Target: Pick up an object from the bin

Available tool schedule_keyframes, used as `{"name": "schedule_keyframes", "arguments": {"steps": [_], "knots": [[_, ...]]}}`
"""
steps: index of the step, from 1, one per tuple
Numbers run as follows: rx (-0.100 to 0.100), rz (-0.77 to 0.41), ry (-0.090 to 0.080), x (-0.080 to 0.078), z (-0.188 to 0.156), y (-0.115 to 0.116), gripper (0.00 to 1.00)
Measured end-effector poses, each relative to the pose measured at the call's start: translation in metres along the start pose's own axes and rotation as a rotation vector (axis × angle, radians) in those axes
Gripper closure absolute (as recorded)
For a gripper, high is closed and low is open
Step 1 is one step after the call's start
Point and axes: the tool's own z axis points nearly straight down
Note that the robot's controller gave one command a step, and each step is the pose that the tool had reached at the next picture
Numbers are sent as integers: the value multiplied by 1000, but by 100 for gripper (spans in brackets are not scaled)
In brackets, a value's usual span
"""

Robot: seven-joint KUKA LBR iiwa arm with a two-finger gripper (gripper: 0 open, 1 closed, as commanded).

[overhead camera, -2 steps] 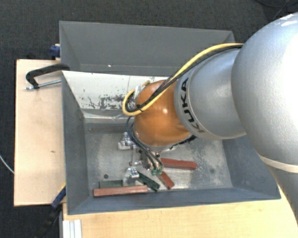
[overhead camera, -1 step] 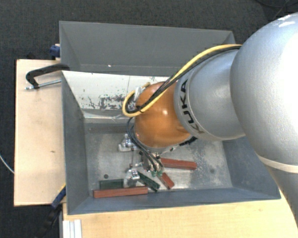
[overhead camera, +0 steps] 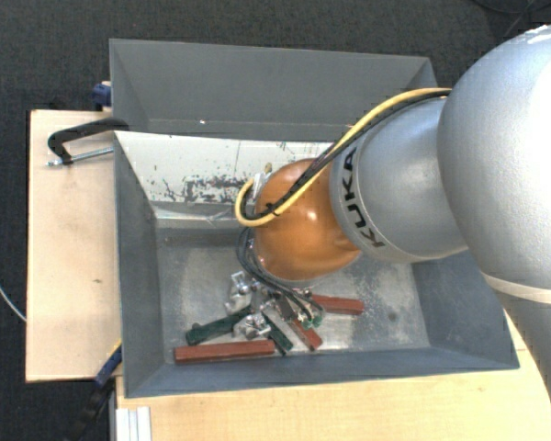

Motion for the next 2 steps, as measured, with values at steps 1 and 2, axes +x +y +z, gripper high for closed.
{"name": "schedule_keyframes", "arguments": {"steps": [1, 2], "knots": [[0, 0, 0, 0, 0, 0, 100], [1, -54, -7, -20, -209, 20, 100]]}}
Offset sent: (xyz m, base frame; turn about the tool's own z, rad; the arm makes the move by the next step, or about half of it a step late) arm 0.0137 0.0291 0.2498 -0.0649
